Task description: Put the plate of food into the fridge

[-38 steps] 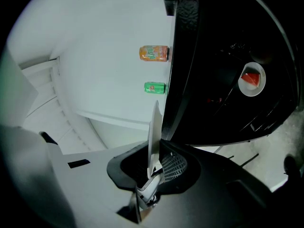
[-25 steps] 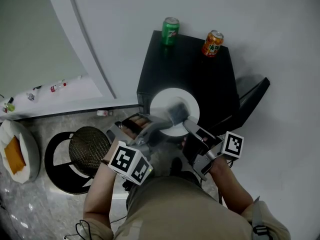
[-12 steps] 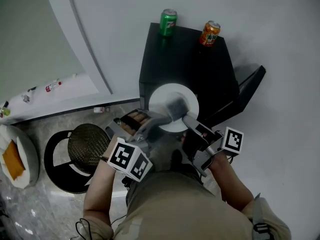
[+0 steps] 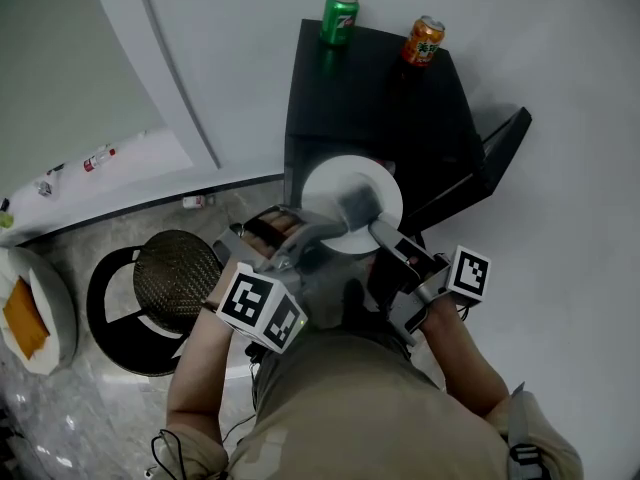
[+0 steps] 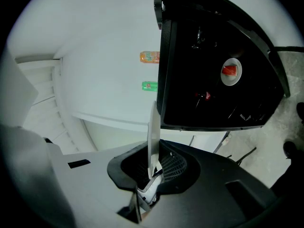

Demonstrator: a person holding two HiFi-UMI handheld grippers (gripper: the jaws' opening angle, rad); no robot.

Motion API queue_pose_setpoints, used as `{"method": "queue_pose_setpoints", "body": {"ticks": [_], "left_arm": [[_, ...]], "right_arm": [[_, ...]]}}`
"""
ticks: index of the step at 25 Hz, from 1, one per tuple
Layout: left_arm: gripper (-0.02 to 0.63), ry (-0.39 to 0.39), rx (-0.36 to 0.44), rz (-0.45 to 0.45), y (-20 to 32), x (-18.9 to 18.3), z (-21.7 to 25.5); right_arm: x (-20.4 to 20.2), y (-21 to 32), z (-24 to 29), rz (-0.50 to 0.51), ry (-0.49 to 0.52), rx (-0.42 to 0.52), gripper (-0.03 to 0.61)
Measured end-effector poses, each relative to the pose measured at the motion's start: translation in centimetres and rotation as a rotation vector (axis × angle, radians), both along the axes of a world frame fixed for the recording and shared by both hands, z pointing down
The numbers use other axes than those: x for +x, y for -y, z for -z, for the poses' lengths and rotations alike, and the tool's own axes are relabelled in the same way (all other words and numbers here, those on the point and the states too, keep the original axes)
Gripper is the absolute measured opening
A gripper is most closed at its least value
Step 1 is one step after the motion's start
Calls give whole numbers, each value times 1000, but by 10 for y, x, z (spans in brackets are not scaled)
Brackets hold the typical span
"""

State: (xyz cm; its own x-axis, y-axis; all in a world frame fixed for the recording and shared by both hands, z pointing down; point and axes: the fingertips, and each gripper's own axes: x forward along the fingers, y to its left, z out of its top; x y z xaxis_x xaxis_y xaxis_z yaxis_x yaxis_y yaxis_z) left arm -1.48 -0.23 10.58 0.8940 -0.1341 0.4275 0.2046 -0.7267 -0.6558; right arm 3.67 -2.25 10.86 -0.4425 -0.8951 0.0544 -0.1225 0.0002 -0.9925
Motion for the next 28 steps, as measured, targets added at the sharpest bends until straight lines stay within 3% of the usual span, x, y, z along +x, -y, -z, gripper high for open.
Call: {"method": "queue_pose_setpoints", "body": {"ticks": [13,28], "left_arm": [[92,44,-15,20,-15,-6,-3],[94,97,-28,12,-78,60,-10]], "right_arm": [[-6,-14,-4,27,30,-2,51],[60,-78,-13,10,76,-6,51]]}}
